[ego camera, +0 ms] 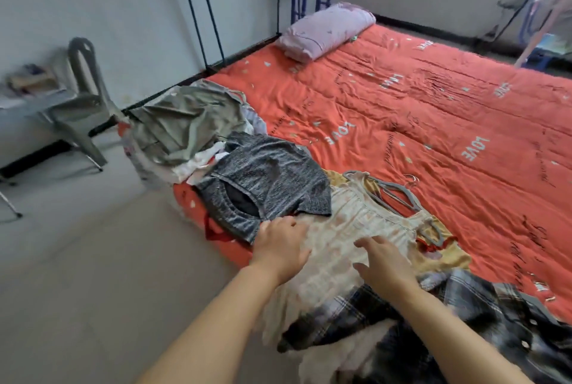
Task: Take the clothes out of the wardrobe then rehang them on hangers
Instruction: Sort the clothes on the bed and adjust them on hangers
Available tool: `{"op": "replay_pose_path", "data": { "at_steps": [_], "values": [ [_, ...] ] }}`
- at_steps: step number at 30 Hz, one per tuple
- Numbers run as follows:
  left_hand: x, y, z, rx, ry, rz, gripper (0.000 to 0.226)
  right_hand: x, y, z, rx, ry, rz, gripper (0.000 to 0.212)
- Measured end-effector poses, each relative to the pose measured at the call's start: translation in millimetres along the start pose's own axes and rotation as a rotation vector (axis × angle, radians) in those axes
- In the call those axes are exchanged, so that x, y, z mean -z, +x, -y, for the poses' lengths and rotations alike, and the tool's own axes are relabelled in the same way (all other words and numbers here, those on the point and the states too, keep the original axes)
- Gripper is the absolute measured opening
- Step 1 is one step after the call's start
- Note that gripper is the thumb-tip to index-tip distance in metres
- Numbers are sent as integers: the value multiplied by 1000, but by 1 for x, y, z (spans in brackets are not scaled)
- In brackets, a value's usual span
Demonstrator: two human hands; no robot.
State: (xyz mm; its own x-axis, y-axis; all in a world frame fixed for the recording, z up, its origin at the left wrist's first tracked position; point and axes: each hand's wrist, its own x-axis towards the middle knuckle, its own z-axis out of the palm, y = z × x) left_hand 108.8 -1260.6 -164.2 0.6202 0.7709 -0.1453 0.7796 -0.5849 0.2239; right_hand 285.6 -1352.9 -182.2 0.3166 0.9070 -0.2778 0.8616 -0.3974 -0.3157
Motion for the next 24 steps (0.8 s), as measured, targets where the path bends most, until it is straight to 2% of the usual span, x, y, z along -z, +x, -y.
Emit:
{"op": "replay_pose_path", "data": {
  "at_steps": [5, 12, 24],
  "values": [
    [32, -37, 107, 97, -27, -45, 48, -19, 12, 109, 99, -44, 25, 44],
    [57, -34, 210, 178, -69, -56, 53, -39, 64, 211, 186, -72, 28, 41],
    [118, 83, 399, 257, -8, 17, 46, -64, 256, 371, 201, 46, 100, 41]
  ]
}}
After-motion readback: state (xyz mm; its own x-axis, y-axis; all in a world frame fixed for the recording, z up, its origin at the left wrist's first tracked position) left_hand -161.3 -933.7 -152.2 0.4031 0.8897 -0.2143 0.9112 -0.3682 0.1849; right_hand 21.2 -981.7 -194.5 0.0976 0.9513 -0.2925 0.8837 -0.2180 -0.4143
